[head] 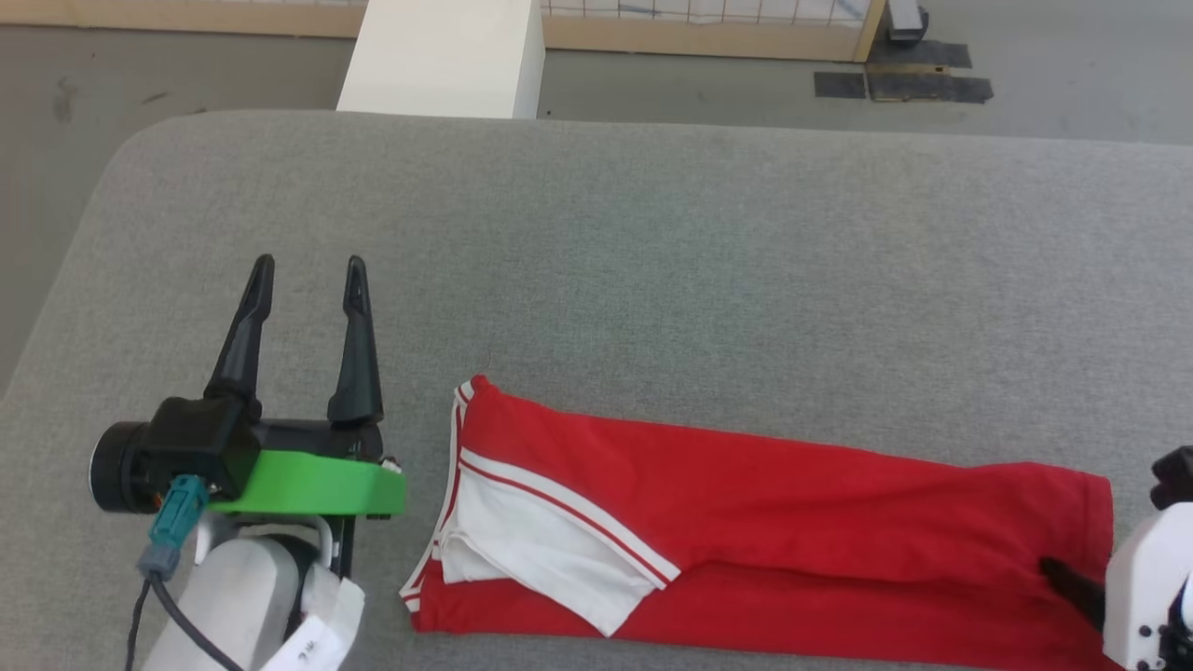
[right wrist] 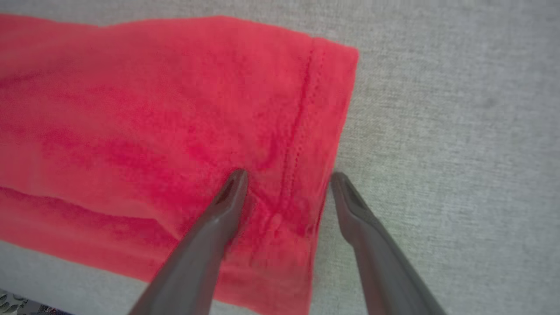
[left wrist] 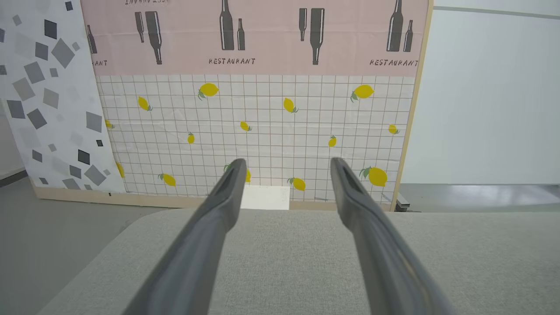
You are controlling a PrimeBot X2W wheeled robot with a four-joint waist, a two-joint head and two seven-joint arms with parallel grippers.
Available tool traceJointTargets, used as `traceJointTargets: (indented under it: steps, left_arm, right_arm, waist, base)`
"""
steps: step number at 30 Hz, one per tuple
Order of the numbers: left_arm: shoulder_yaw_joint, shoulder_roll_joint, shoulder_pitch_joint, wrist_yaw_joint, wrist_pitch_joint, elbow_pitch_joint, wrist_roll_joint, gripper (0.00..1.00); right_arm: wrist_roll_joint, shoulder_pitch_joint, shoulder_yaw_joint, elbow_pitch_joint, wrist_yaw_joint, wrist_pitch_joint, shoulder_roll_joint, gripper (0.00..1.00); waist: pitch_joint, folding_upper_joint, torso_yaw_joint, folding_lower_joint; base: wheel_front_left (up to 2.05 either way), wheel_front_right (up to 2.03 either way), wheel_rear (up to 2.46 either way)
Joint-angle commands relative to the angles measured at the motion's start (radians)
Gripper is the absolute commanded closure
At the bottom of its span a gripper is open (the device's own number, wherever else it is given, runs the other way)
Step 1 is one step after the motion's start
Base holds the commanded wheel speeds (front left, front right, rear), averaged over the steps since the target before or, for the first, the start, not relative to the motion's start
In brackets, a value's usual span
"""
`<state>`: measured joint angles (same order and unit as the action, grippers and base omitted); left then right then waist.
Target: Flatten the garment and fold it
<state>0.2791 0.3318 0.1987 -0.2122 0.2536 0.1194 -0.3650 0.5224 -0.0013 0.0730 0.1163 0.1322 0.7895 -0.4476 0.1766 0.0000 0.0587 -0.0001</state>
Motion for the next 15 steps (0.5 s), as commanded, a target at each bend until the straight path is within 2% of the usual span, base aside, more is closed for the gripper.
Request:
traceJointTargets:
  steps: [1, 10, 11, 12, 13, 15]
  left_arm:
    - [-0.013, -0.017, 0.009, 0.005, 0.008, 0.002, 0.021, 0.00]
    - [-0.067, -0.103, -0.024, 0.054, 0.008, -0.016, 0.092, 0.00]
    - [-0.072, -0.111, -0.027, 0.061, 0.008, -0.022, 0.095, 0.00]
    - [-0.076, -0.116, -0.028, 0.067, 0.008, -0.026, 0.099, 0.00]
    - [-0.082, -0.123, -0.030, 0.073, 0.008, -0.030, 0.103, 0.00]
    - [-0.092, -0.133, -0.035, 0.084, 0.008, -0.039, 0.108, 0.00]
  right_arm:
    - [0.011, -0.018, -0.024, 0.011, -0.002, -0.008, -0.001, 0.00]
    - [0.050, -0.041, -0.137, 0.043, -0.002, 0.001, -0.011, 0.00]
    - [0.051, -0.043, -0.142, 0.051, -0.002, 0.009, -0.014, 0.05]
    - [0.052, -0.044, -0.144, 0.056, -0.002, 0.014, -0.016, 0.88]
    - [0.053, -0.044, -0.144, 0.062, -0.002, 0.020, -0.021, 1.00]
    - [0.053, -0.046, -0.136, 0.071, -0.002, 0.026, -0.027, 1.00]
  waist:
    - [0.011, 0.0000, 0.010, 0.0001]
    - [0.016, 0.0000, 0.009, 0.0001]
    - [0.014, 0.0000, 0.010, 0.0001]
    - [0.013, 0.0000, 0.010, 0.0001]
    - [0.011, 0.0000, 0.010, 0.0001]
    - [0.008, 0.0000, 0.009, 0.0001]
  base:
    - [0.00, 0.00, 0.00]
    - [0.00, 0.00, 0.00]
    - [0.00, 0.00, 0.00]
    - [0.00, 0.00, 0.00]
    - [0.00, 0.00, 0.00]
    - [0.00, 0.00, 0.00]
